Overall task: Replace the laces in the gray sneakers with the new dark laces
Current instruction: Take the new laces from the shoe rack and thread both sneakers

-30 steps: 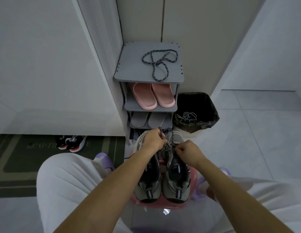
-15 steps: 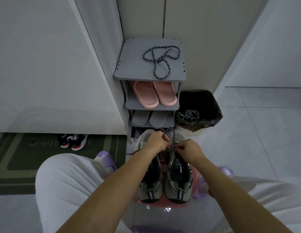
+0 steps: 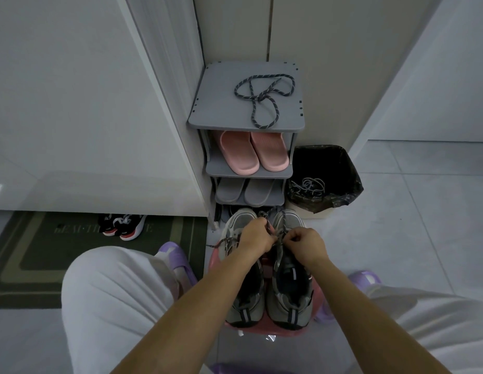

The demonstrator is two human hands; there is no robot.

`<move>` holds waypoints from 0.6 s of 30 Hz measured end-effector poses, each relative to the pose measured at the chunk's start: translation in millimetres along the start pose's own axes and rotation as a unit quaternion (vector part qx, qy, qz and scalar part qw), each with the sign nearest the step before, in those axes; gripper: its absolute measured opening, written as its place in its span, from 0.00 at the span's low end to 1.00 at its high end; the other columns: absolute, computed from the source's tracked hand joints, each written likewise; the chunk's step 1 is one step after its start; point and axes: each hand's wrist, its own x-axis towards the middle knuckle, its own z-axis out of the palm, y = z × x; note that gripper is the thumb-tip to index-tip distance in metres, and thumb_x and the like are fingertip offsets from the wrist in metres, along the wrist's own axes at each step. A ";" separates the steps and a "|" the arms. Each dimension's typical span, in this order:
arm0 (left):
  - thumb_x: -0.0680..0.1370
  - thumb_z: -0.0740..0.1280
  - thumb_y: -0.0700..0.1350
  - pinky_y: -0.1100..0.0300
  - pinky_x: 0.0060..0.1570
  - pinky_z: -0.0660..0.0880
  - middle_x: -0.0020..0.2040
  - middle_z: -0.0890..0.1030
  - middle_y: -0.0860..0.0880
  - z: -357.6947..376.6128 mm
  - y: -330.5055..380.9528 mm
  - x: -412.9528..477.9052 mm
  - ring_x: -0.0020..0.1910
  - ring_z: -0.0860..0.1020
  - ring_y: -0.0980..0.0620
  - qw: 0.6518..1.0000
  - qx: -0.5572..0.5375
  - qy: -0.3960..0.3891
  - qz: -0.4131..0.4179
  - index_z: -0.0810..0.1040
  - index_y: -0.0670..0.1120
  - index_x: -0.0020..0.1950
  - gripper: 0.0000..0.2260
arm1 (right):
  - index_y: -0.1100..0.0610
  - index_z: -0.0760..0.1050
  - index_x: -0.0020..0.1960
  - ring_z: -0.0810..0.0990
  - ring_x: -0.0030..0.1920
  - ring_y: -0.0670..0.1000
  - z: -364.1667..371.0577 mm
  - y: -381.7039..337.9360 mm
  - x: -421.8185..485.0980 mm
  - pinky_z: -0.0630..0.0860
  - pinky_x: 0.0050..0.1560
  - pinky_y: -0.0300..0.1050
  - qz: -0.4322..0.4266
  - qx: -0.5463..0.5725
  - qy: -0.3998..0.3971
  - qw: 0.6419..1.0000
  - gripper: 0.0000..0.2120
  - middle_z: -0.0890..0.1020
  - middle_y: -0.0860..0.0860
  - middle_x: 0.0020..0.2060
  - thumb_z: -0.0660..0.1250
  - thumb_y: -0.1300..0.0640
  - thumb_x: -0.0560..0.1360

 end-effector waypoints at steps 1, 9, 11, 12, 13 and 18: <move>0.74 0.70 0.43 0.60 0.43 0.72 0.43 0.76 0.49 -0.3 0.3 -1.0 0.43 0.75 0.52 1.000 -0.003 -0.004 0.004 0.72 0.45 0.44 0.06 | 0.51 0.75 0.34 0.76 0.38 0.50 -0.6 0.3 0.3 0.71 0.39 0.41 0.001 0.000 -0.001 1.000 0.09 0.78 0.50 0.35 0.68 0.61 0.72; 0.71 0.73 0.50 0.58 0.45 0.71 0.46 0.75 0.49 -4.6 7.1 -9.1 0.44 0.74 0.51 0.998 -0.004 -0.069 -0.010 0.69 0.45 0.51 0.17 | 0.52 0.72 0.34 0.70 0.30 0.46 -1.7 2.3 1.9 0.65 0.30 0.37 0.015 0.036 -0.014 0.999 0.12 0.72 0.49 0.29 0.65 0.65 0.73; 0.70 0.72 0.46 0.57 0.46 0.73 0.47 0.78 0.46 -3.4 7.5 -10.9 0.45 0.76 0.50 0.999 -0.009 -0.052 -0.012 0.69 0.44 0.51 0.16 | 0.52 0.71 0.34 0.69 0.30 0.46 -3.2 4.7 1.6 0.66 0.31 0.38 0.019 0.059 0.004 0.998 0.13 0.71 0.49 0.29 0.66 0.65 0.73; 0.70 0.72 0.46 0.56 0.47 0.74 0.48 0.79 0.45 -3.3 7.6 -11.6 0.46 0.78 0.49 0.998 -0.011 -0.053 -0.013 0.69 0.44 0.51 0.16 | 0.52 0.72 0.34 0.70 0.31 0.46 -4.5 6.5 0.9 0.66 0.31 0.38 0.021 0.072 0.015 0.997 0.12 0.71 0.49 0.29 0.66 0.65 0.73; 0.70 0.72 0.46 0.55 0.48 0.75 0.49 0.80 0.44 -3.5 7.7 -11.9 0.47 0.79 0.48 0.998 -0.013 -0.057 -0.014 0.70 0.43 0.51 0.16 | 0.53 0.72 0.35 0.70 0.31 0.46 -6.5 8.8 -0.2 0.66 0.32 0.38 0.024 0.088 0.028 0.995 0.11 0.72 0.49 0.30 0.66 0.64 0.74; 0.72 0.71 0.45 0.58 0.47 0.74 0.41 0.76 0.51 -5.8 8.5 -12.4 0.44 0.76 0.51 0.997 -0.024 -0.075 -0.021 0.70 0.44 0.57 0.16 | 0.55 0.72 0.35 0.70 0.32 0.48 -33.2 34.1 -4.6 0.68 0.34 0.40 0.072 0.176 0.102 0.976 0.12 0.74 0.50 0.31 0.65 0.67 0.74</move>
